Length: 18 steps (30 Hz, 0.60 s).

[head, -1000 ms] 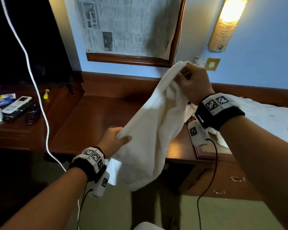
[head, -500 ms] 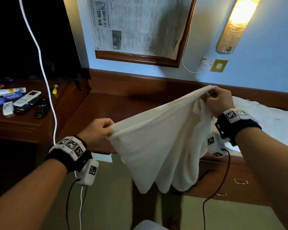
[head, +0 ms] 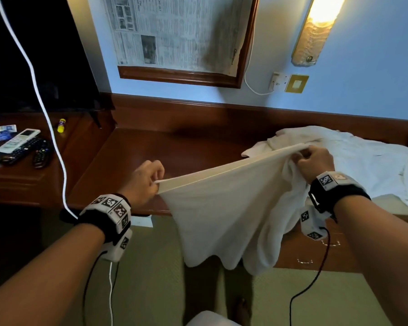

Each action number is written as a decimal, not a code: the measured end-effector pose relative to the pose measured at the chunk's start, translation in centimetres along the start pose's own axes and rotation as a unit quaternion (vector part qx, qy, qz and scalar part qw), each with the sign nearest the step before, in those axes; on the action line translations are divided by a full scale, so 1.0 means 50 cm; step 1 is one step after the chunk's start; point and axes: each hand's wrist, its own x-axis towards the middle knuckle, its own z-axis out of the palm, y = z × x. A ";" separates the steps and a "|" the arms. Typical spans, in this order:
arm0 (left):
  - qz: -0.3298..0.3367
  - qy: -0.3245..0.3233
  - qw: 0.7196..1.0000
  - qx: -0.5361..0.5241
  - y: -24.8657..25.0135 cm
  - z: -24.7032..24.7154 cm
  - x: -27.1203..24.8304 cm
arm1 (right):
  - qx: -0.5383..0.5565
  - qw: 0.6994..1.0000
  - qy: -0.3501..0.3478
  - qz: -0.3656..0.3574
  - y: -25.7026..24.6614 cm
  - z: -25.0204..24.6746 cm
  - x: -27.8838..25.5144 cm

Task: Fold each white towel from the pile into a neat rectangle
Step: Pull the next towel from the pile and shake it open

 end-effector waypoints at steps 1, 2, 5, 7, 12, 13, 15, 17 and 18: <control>0.019 -0.035 0.999 -0.021 0.006 -0.002 -0.005 | -0.007 1.000 -0.001 0.010 0.009 0.002 -0.004; 0.030 -0.053 0.996 -0.059 0.009 -0.002 -0.006 | -0.014 1.000 -0.003 0.022 0.017 0.004 -0.008; 0.029 -0.086 0.993 -0.081 0.032 -0.005 -0.009 | -0.018 0.998 -0.016 0.063 0.030 0.010 -0.011; -0.007 -0.130 0.987 0.093 0.029 -0.018 -0.009 | -0.016 0.997 -0.022 0.075 0.033 0.014 -0.012; -0.064 0.008 0.995 0.073 -0.030 -0.012 -0.006 | -0.025 0.996 -0.080 0.024 0.023 0.045 -0.020; -0.079 0.064 0.995 0.008 -0.042 -0.008 -0.002 | -0.023 0.995 -0.092 0.014 0.022 0.052 -0.023; -0.117 0.156 0.978 -0.074 -0.061 -0.010 0.005 | -0.029 0.993 -0.116 -0.013 0.024 0.068 -0.030; -0.164 0.193 0.965 -0.074 -0.072 -0.018 0.011 | -0.034 0.989 -0.138 -0.032 0.029 0.086 -0.040; -0.186 0.199 0.960 -0.057 -0.082 -0.021 0.016 | -0.037 0.988 -0.145 -0.033 0.034 0.095 -0.046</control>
